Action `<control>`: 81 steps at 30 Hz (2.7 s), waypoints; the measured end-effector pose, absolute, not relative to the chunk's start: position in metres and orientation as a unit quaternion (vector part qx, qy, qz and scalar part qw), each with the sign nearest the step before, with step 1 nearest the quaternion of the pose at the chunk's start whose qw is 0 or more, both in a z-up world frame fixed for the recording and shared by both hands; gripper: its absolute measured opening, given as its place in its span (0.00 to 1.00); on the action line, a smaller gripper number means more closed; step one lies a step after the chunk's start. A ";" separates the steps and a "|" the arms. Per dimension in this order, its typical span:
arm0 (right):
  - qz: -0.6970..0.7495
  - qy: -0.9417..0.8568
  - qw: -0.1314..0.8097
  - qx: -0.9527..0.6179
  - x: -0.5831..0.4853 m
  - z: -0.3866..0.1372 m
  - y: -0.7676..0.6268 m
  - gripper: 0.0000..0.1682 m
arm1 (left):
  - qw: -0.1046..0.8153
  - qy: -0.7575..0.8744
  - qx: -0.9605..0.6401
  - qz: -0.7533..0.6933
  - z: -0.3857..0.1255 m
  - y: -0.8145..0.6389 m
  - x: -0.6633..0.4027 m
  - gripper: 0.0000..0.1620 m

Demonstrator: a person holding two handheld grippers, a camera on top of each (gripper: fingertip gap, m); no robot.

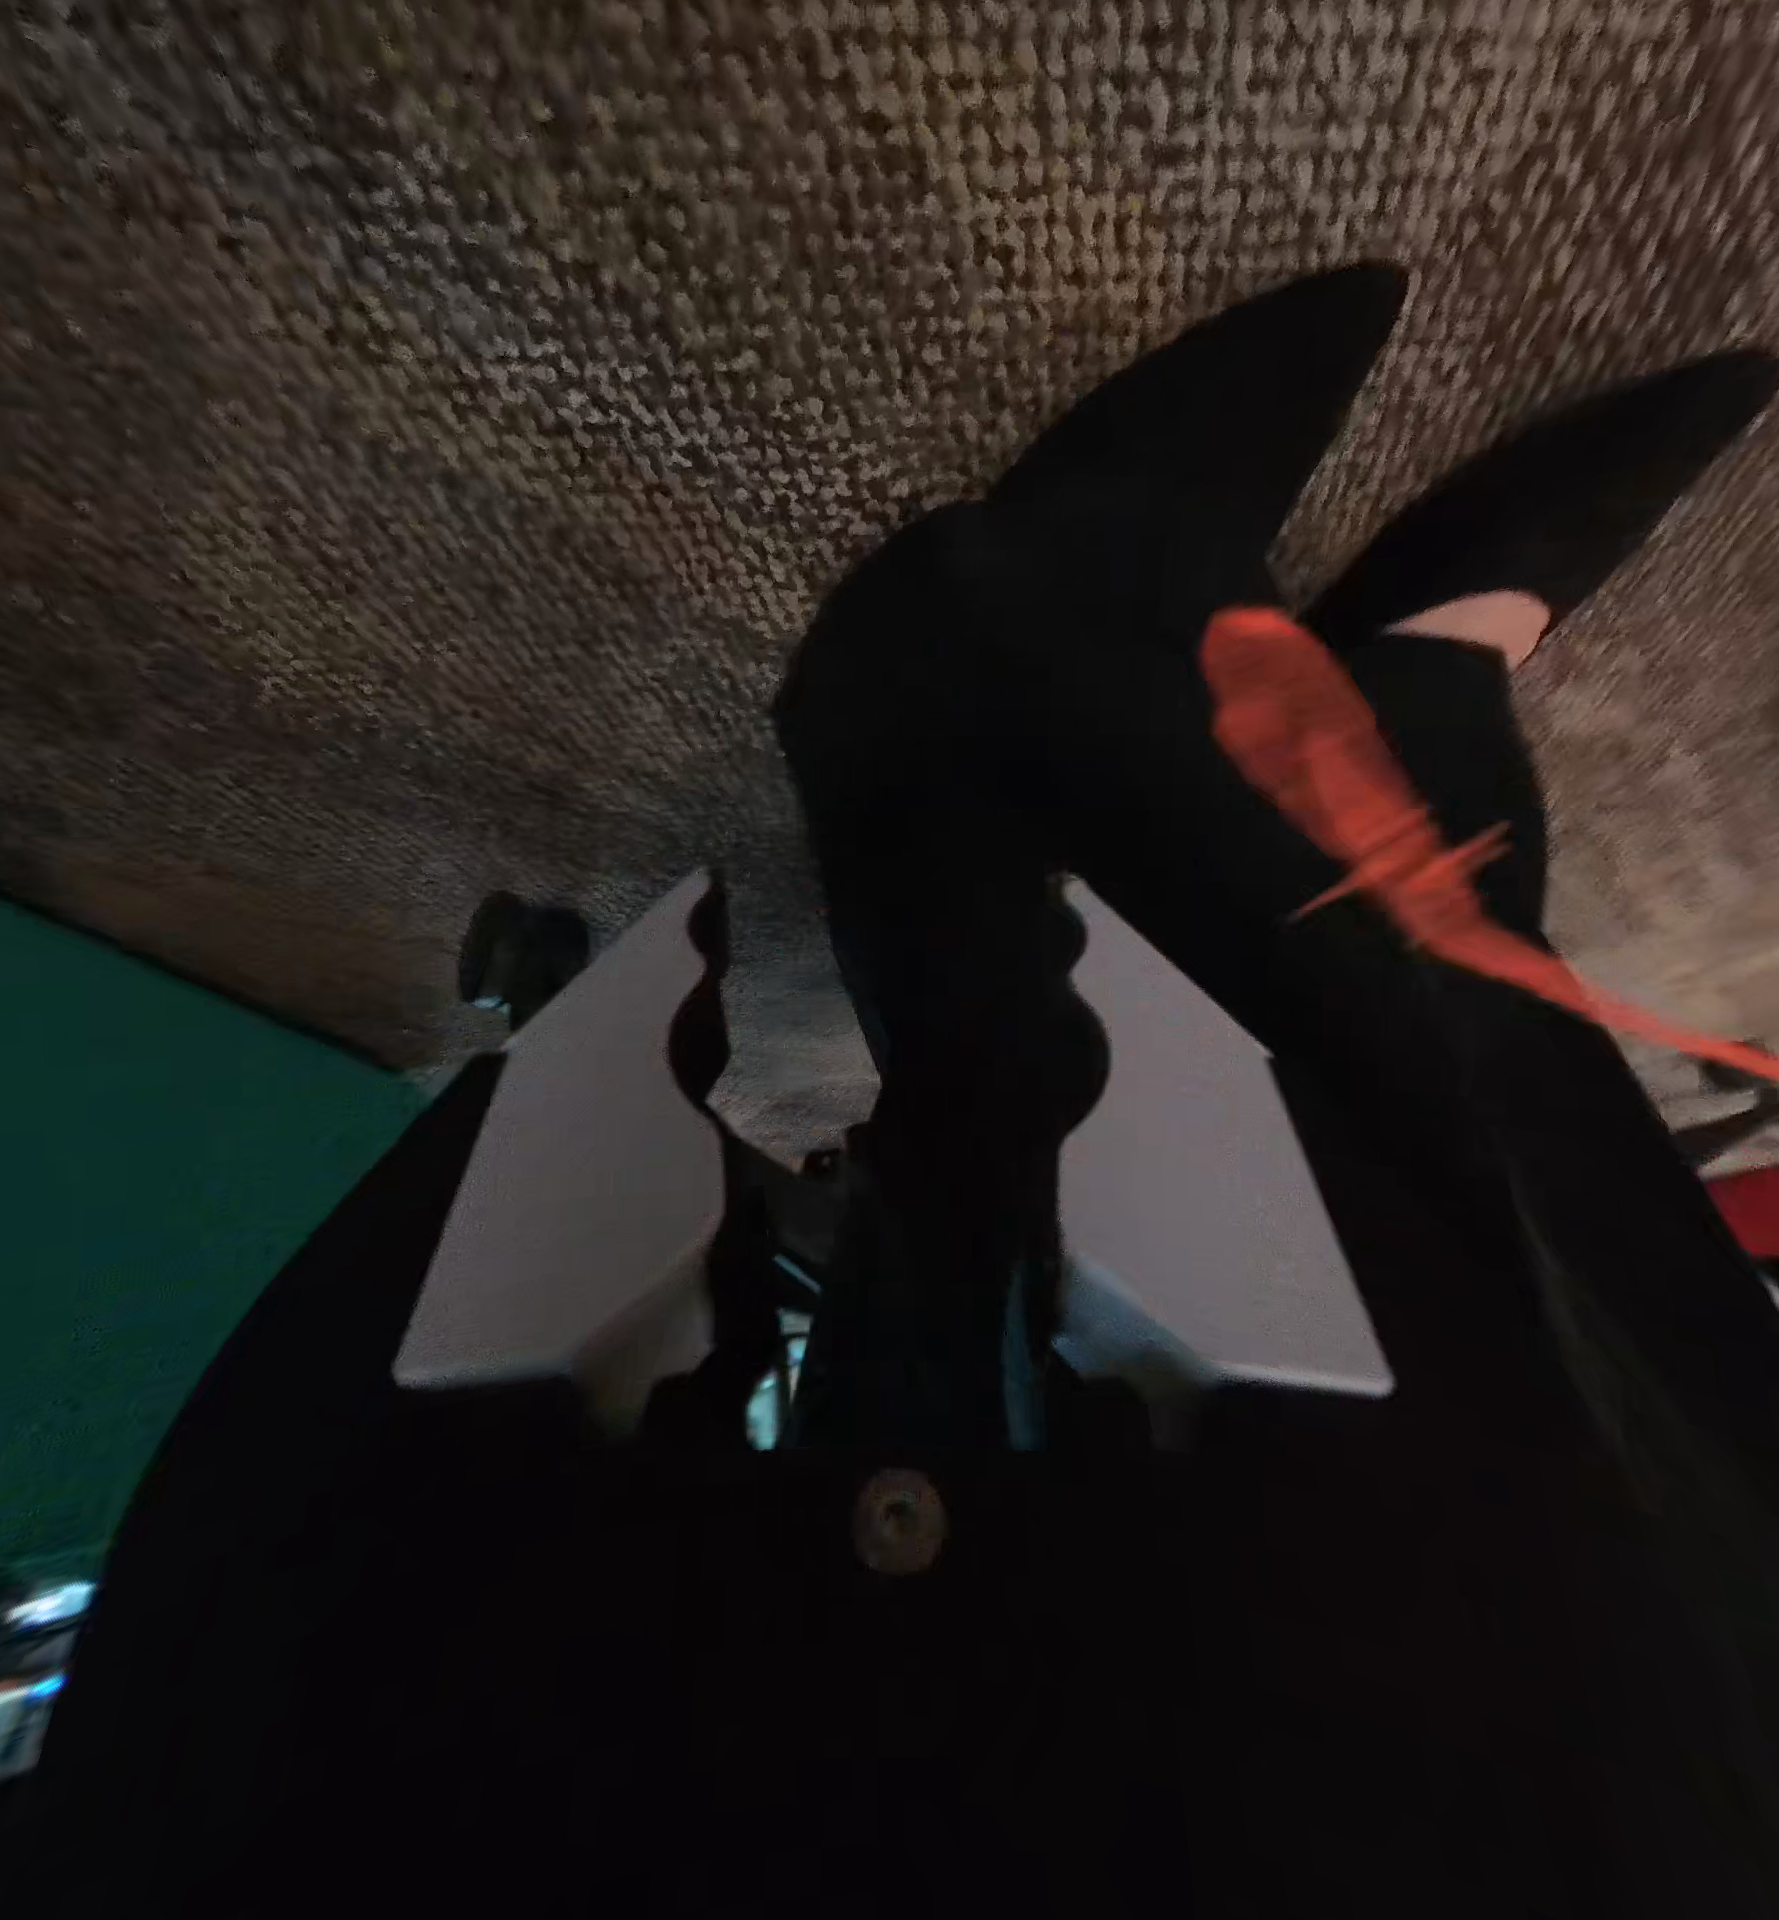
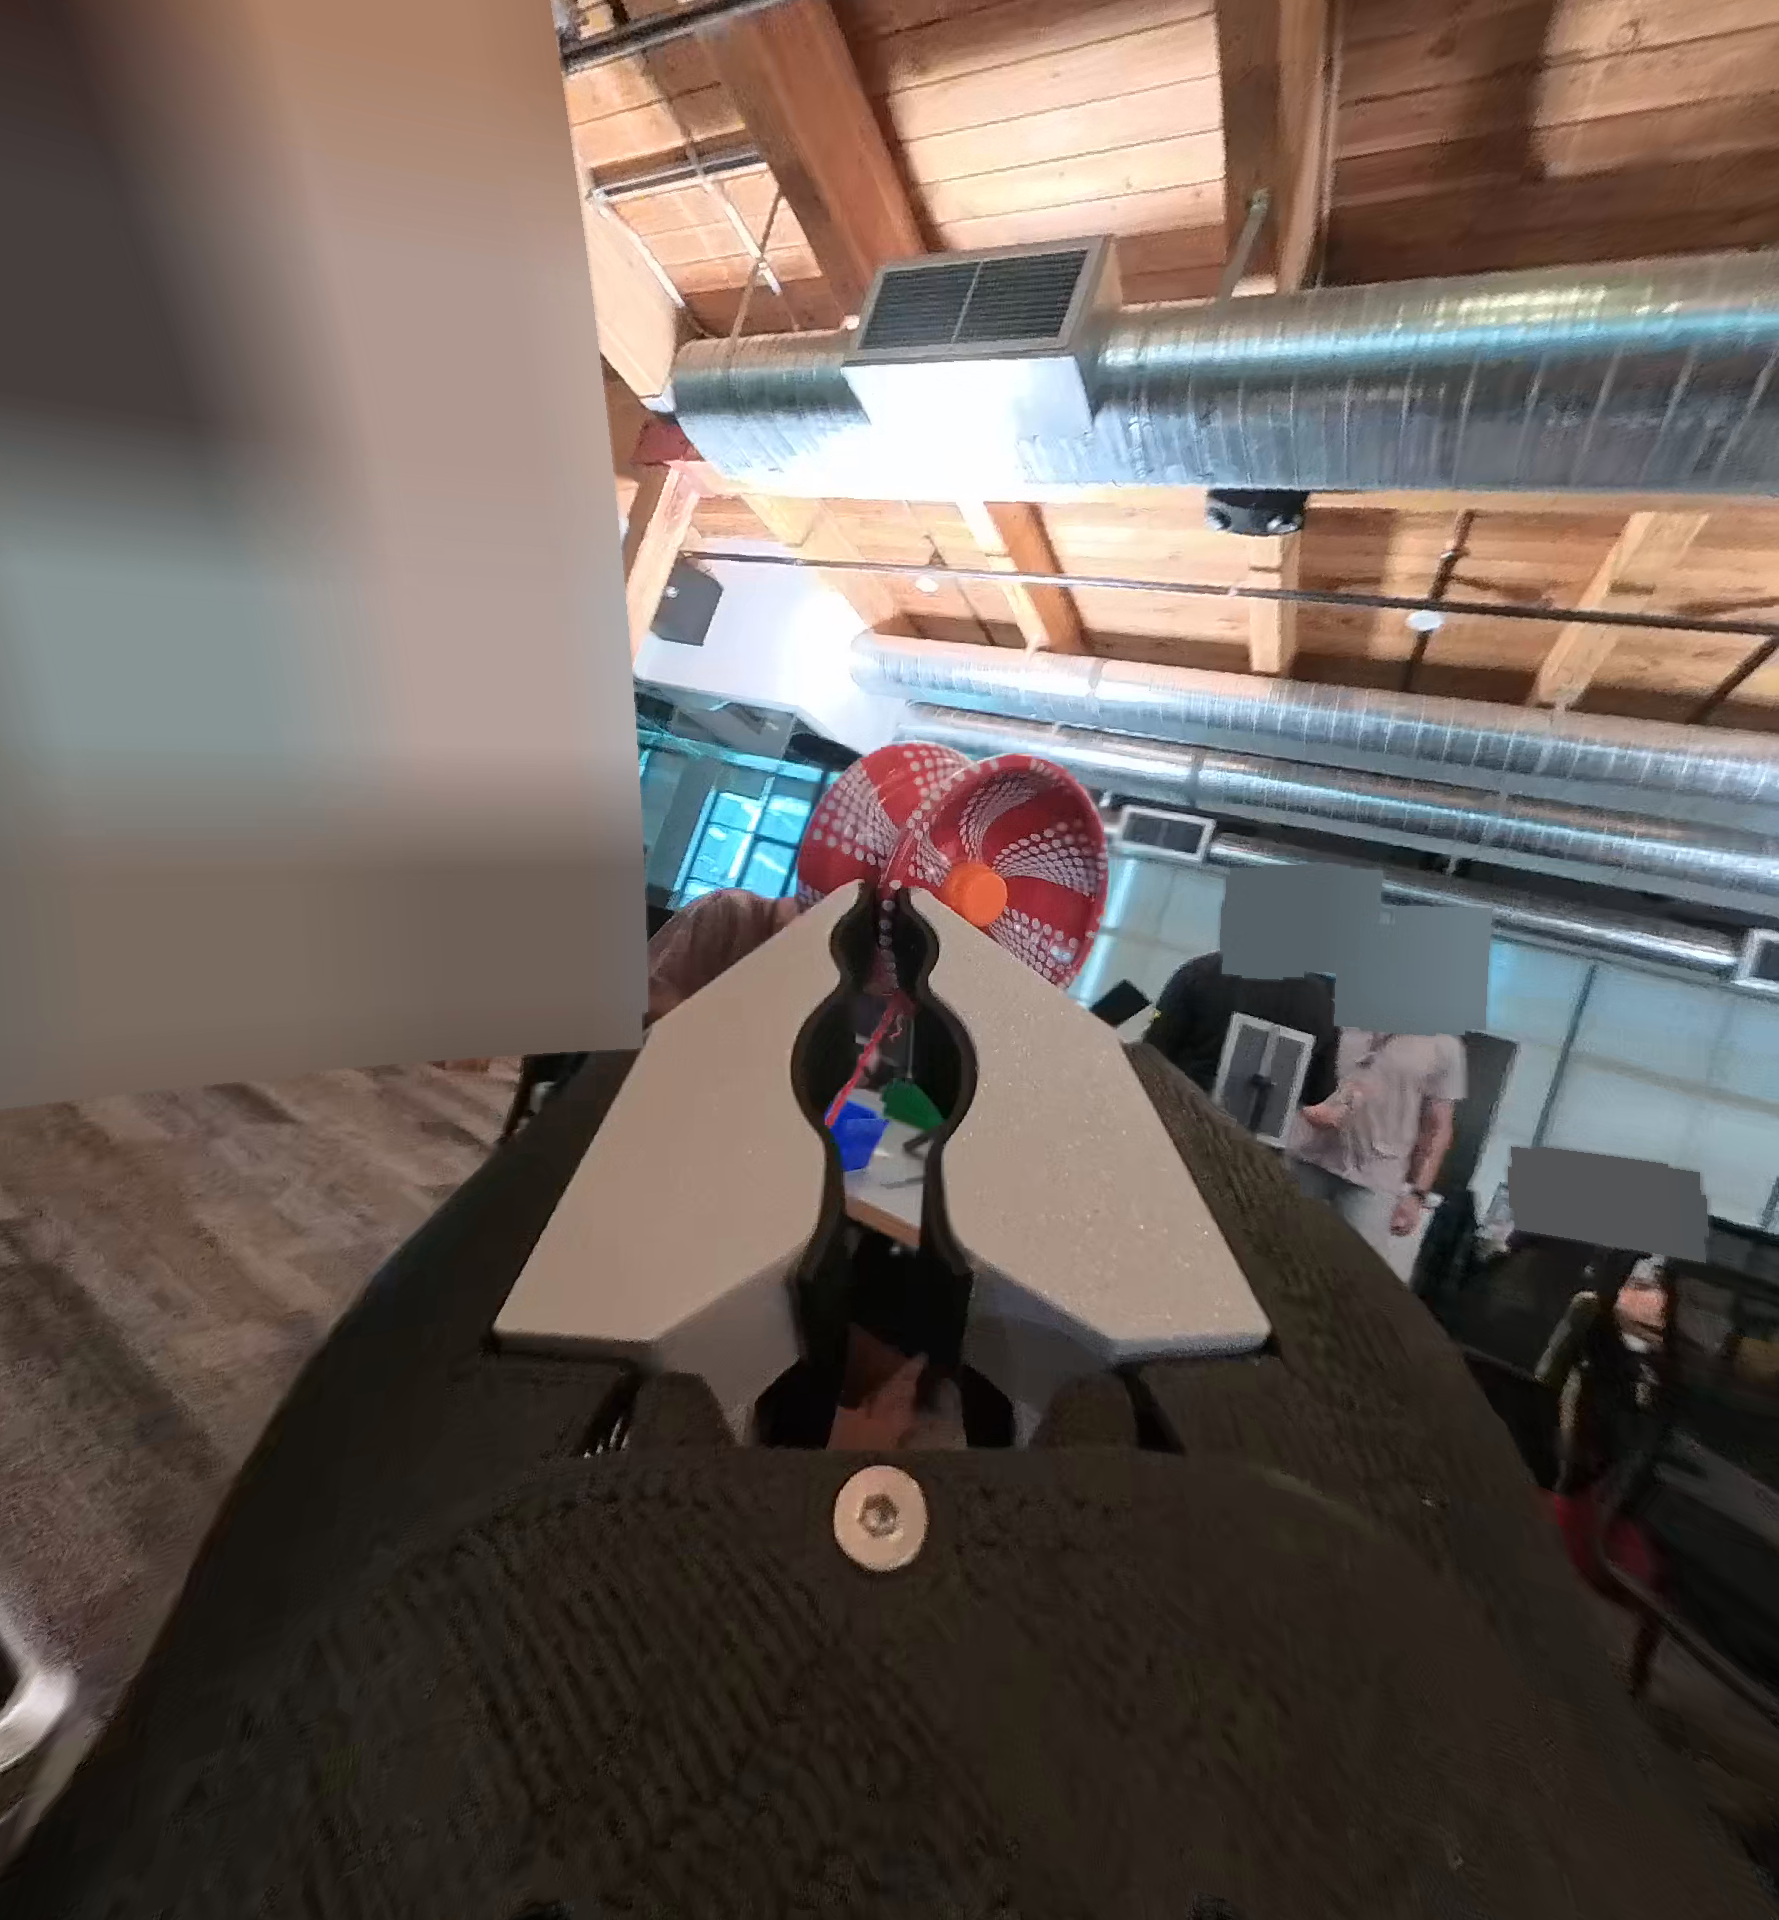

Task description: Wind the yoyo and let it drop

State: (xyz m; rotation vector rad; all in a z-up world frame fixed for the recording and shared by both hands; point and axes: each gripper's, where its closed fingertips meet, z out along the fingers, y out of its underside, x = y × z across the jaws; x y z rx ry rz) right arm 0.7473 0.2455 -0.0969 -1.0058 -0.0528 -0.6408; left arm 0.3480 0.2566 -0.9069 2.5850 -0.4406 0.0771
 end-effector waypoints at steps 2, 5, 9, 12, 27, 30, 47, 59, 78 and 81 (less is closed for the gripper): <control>-0.314 -0.019 0.830 -0.462 0.741 -0.100 0.235 0.00 | 0.241 -0.164 0.957 0.010 -0.906 0.262 0.335 0.49; -0.312 -0.021 0.841 -0.442 0.721 -0.087 0.217 0.00 | 0.231 -0.217 0.946 -0.062 -0.896 0.274 0.302 0.69; -0.366 -0.038 0.833 -0.413 0.684 -0.063 0.189 0.00 | 0.190 -0.183 0.964 -0.040 -0.875 0.279 0.302 0.76; -0.336 -0.051 0.836 -0.430 0.657 -0.053 0.183 0.00 | 0.070 -0.211 0.974 0.046 -0.841 0.301 0.350 0.68; -0.169 -0.077 0.840 -0.510 0.551 0.024 0.093 0.00 | -0.317 -0.539 0.482 0.614 -0.229 0.120 0.574 0.61; -0.112 -0.071 0.839 -0.527 0.529 0.004 0.076 0.00 | -0.347 -0.558 0.391 0.644 -0.162 0.082 0.536 0.54; 0.046 -0.085 0.834 -0.543 0.470 -0.058 0.072 0.00 | -0.129 -0.612 0.295 0.723 -0.166 0.032 0.498 0.01; -0.026 -0.374 0.675 -0.636 0.431 -0.148 0.093 0.00 | -0.235 -0.615 0.406 0.634 -0.153 0.146 0.506 0.00; 0.125 -0.123 0.817 -0.550 0.487 -0.092 0.090 0.00 | -0.032 -0.662 0.409 0.627 -0.197 0.065 0.496 0.00; 0.180 -0.250 0.760 -0.573 0.449 -0.109 0.079 0.00 | -0.044 -0.624 0.444 0.641 -0.197 0.086 0.509 0.00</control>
